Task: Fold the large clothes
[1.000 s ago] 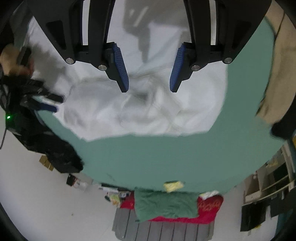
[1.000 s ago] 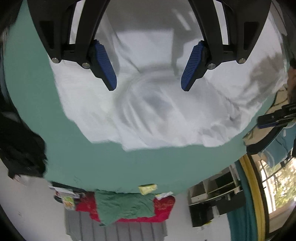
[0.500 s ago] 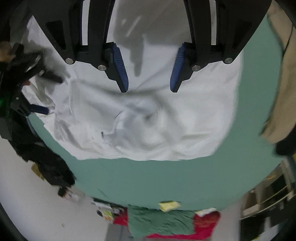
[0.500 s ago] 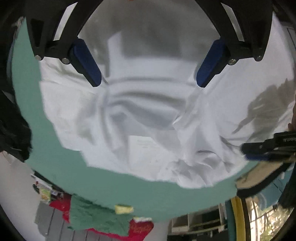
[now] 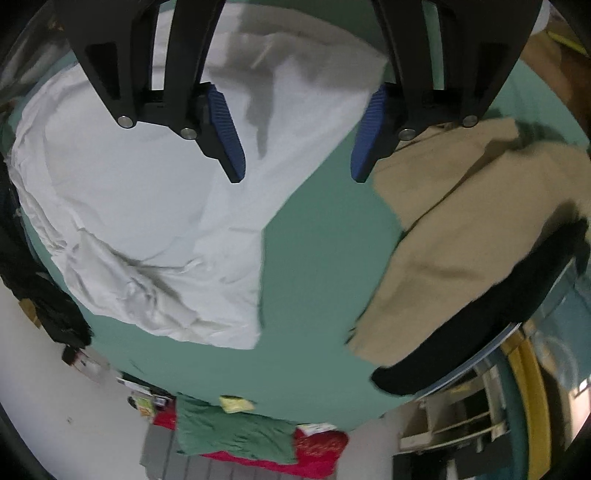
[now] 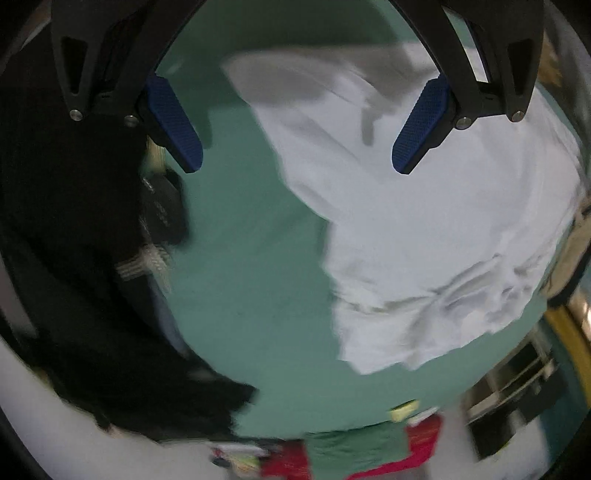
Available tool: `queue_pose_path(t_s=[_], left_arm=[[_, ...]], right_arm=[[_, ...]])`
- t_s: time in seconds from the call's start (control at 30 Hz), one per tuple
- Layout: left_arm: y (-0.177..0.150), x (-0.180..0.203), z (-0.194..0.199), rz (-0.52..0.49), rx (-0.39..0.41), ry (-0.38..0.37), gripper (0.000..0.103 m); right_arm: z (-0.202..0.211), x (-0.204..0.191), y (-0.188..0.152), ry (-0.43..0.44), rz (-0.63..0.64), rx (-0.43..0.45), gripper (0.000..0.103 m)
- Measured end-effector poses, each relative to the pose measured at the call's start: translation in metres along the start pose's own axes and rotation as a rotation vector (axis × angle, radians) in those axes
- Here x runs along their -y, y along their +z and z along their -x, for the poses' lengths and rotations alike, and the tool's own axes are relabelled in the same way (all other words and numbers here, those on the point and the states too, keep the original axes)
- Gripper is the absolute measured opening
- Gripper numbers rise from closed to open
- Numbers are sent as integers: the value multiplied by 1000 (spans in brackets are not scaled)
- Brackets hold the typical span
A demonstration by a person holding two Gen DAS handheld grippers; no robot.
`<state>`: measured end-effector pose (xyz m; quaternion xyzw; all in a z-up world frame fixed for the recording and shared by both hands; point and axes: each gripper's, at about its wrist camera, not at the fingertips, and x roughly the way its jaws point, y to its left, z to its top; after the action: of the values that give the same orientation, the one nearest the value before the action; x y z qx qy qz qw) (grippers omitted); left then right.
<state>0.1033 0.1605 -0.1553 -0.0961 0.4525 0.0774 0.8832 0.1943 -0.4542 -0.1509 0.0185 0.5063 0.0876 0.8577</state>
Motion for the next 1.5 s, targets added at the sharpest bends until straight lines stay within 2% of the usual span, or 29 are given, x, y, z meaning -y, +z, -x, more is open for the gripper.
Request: queue_pose_path(t_s=[0.07,0.17,0.23,0.3,0.37,0.4,0.43,0.47,0.5,0.53,0.57,0.63,0.67,0.7,0.77,0.87,1.1,1.33,1.5], left_arm=[[-3,-4,-9,26,-36,5,66],[-11,1,-15,-2,-63,-5,67],[-17,5,-25,-29,-114,-19,69],[-21,9,-30,-52,-130,-5,70],[-21,11,-29,-34,-152,-12,70],[-24,12,-27,-27,-164,-24,70],[-28,16,-26,-40,-177,-35,70],[-32,19,-25,-57,-188,-40,70],[-36,24,-24,-78,-199,-49,70],[-37,28,-22,-93,-207,-58,67],[-40,34,-20,-112,-212,-79,59],[-42,37,-17,-102,-224,-140,5],[-44,39,-14,-81,-240,-181,5],[-45,40,-10,-77,-232,-189,5],[-47,42,6,-83,-185,-190,5],[-41,35,43,-50,-68,-189,5],[-28,29,105,-3,77,-212,5],[-35,20,139,34,76,-247,5],[-33,5,154,88,68,-271,5]], right_arm=[[-1,14,-5,62,-71,-13,102],[-10,9,-13,114,-52,-60,101],[-22,-8,-21,97,-3,-116,94],[-27,-23,-24,28,59,-123,91],[-27,-31,-27,18,69,-119,79],[-25,-34,-28,28,71,-117,63],[-23,-36,-31,42,70,-113,41],[-21,-38,-34,70,61,-110,28],[-20,-41,-37,101,53,-115,6],[-20,-45,-40,115,53,-121,7],[-17,-50,-43,101,69,-111,6],[-12,-50,-46,134,49,-102,6],[-9,-47,-47,164,22,-97,6],[-4,-44,-48,180,5,-89,5],[11,-41,-46,206,-29,-43,5],[36,-37,-44,231,-77,30,5],[93,-43,-50,253,-74,142,5],[142,-32,-68,265,-98,201,5],[158,-35,-72,283,-101,238,5]])
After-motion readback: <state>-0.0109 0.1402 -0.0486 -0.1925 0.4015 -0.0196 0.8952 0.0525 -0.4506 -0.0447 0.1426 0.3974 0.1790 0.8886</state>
